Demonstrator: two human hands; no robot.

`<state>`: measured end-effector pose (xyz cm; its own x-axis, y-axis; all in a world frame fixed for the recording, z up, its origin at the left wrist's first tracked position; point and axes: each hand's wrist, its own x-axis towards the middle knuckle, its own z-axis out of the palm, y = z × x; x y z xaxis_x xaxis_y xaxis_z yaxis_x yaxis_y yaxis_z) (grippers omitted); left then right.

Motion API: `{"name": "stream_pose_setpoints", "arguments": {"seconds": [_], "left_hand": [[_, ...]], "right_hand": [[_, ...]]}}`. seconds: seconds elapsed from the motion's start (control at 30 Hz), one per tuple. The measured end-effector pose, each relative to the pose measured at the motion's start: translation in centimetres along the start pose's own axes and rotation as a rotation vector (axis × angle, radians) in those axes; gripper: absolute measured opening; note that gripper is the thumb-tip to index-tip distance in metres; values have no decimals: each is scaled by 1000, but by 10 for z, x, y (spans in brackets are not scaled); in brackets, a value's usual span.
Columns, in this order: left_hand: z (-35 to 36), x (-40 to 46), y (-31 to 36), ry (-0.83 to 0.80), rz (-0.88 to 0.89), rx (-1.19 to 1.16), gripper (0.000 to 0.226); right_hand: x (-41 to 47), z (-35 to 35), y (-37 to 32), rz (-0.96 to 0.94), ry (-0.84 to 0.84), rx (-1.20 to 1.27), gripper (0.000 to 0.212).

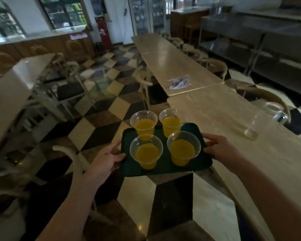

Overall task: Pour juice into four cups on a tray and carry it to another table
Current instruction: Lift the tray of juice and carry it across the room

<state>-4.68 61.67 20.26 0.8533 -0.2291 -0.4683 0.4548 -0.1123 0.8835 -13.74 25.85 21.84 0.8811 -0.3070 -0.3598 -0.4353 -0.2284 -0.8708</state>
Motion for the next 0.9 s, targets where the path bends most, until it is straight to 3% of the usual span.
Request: {"name": "stream_pose_setpoints", "arguments": {"seconds": [0.43, 0.73, 0.9], "left_hand": [[-84, -46, 108, 89, 204, -160, 39], [-128, -55, 187, 119, 294, -194, 46], [-139, -72, 229, 130, 365, -217, 34]], "right_hand": [[-4, 43, -151, -138, -153, 192, 41], [13, 52, -235, -267, -213, 372, 42], [1, 56, -280, -300, -211, 467, 40]]}}
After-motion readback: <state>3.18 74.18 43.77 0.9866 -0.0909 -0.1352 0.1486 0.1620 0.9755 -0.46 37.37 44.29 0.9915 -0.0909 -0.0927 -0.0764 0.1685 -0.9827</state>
